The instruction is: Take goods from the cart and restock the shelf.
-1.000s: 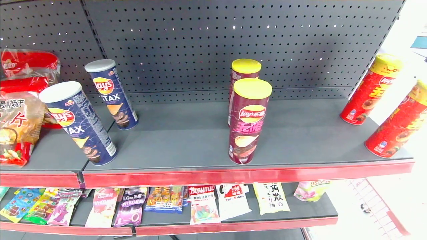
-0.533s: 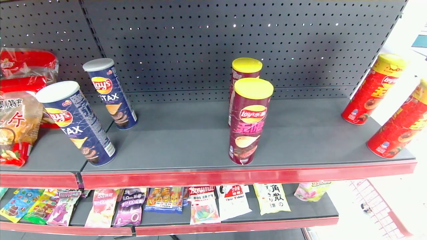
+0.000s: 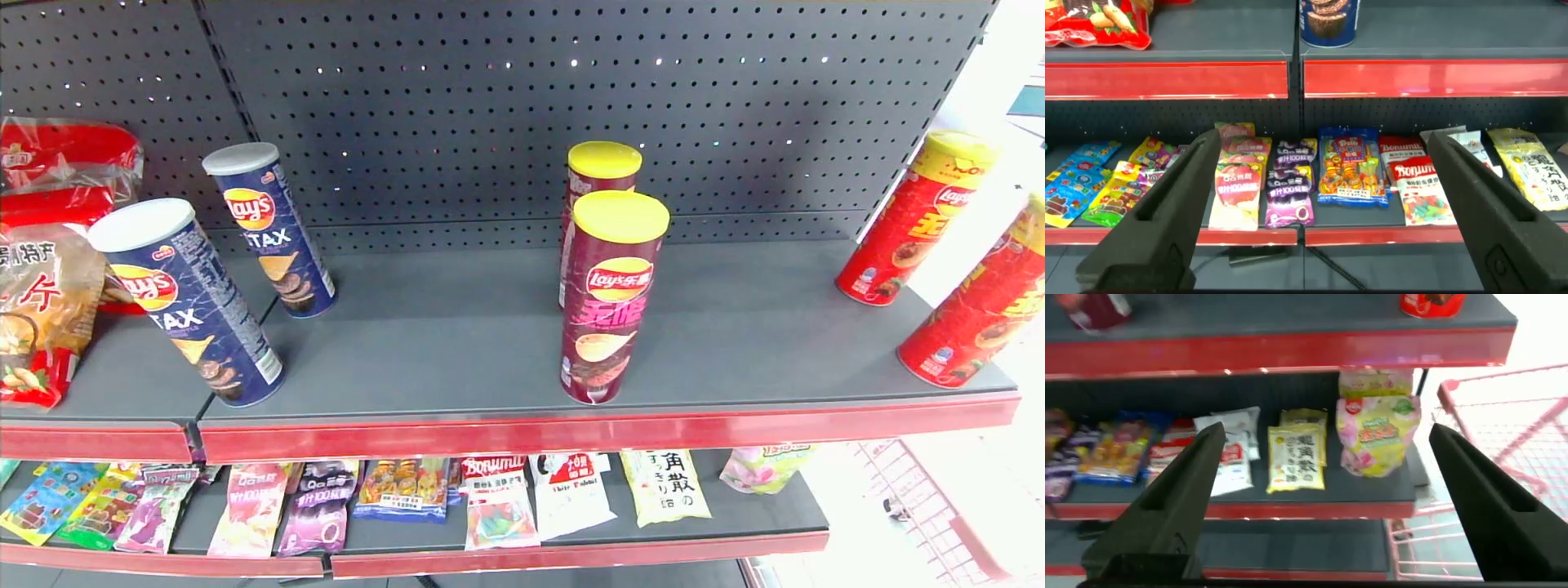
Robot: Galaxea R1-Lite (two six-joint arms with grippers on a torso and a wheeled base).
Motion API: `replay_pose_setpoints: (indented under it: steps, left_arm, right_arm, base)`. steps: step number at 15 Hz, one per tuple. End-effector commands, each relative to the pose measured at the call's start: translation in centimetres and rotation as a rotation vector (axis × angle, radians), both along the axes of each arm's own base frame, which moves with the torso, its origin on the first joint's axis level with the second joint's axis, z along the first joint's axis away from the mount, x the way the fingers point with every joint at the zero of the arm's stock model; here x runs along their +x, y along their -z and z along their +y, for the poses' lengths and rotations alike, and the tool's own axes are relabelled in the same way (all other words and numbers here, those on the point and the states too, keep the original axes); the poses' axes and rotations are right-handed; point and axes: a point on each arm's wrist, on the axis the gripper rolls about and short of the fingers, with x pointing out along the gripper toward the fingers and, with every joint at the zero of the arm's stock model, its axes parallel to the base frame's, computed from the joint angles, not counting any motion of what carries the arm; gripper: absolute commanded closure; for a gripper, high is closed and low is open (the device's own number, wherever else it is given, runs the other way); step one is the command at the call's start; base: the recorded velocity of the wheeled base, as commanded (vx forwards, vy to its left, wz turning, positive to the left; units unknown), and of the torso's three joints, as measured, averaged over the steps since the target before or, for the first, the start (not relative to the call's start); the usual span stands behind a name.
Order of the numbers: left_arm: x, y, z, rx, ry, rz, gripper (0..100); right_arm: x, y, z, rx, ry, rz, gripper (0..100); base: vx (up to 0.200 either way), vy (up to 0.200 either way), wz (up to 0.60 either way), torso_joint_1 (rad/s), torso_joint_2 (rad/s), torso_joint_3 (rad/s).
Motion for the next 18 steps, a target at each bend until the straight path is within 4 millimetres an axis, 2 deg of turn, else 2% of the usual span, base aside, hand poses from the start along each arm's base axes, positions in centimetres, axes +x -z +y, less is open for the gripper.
replay_pose_setpoints:
  steps: [1, 3, 5, 6, 7, 9, 11, 14, 15, 18]
  left_arm:
    - [0.0, 0.0, 0.0, -0.001, -0.001, 0.001, 0]
    - [0.0, 0.0, 0.0, -0.001, -0.001, 0.003, 0]
    - [0.0, 0.0, 0.0, -0.001, -0.001, 0.003, 0]
    - [0.0, 0.0, 0.0, -0.001, -0.001, 0.001, 0]
    - [0.0, 0.0, 0.0, -0.001, -0.001, 0.003, 0]
    - [0.0, 0.0, 0.0, -0.001, -0.001, 0.003, 0]
    - [0.0, 0.0, 0.0, -0.001, -0.001, 0.003, 0]
    - [0.0, 0.0, 0.0, -0.001, -0.001, 0.003, 0]
    - [0.0, 0.0, 0.0, -0.001, -0.001, 0.003, 0]
    - [0.0, 0.0, 0.0, -0.001, -0.001, 0.003, 0]
  right_arm:
    - [1.5, -9.9, 0.2, 0.082, -0.096, -0.036, 0]
    - [4.7, -10.9, 0.4, 0.059, -0.130, 0.107, 0]
    - [9.4, -11.6, 0.8, 0.053, -0.135, 0.282, 0]
    - [11.0, -11.8, 1.1, 0.049, -0.144, 0.332, 0]
    - [13.7, -12.5, 2.3, 0.035, -0.209, 0.383, 0]
    - [17.4, -12.7, 3.4, 0.008, -0.163, 0.454, 0]
    - [19.6, -12.2, 4.9, -0.010, -0.207, 0.491, 0]
    - [21.5, -11.0, 6.8, -0.038, -0.265, 0.505, 0]
    - [22.6, -10.5, 8.0, -0.061, -0.263, 0.511, 0]
    - [24.4, -10.6, 10.4, -0.085, -0.269, 0.470, 0]
  base:
    - [0.000, 0.000, 0.00, 0.000, 0.00, 0.000]
    - [0.000, 0.000, 0.00, 0.000, 0.00, 0.000]
    - [0.000, 0.000, 0.00, 0.000, 0.00, 0.000]
    - [0.000, 0.000, 0.00, 0.000, 0.00, 0.000]
    - [0.000, 0.000, 0.00, 0.000, 0.00, 0.000]
    - [0.000, 0.000, 0.00, 0.000, 0.00, 0.000]
    - [0.000, 0.000, 0.00, 0.000, 0.00, 0.000]
    - [0.000, 0.000, 0.00, 0.000, 0.00, 0.000]
    - [0.000, 0.000, 0.00, 0.000, 0.00, 0.000]
    - [0.000, 0.000, 0.00, 0.000, 0.00, 0.000]
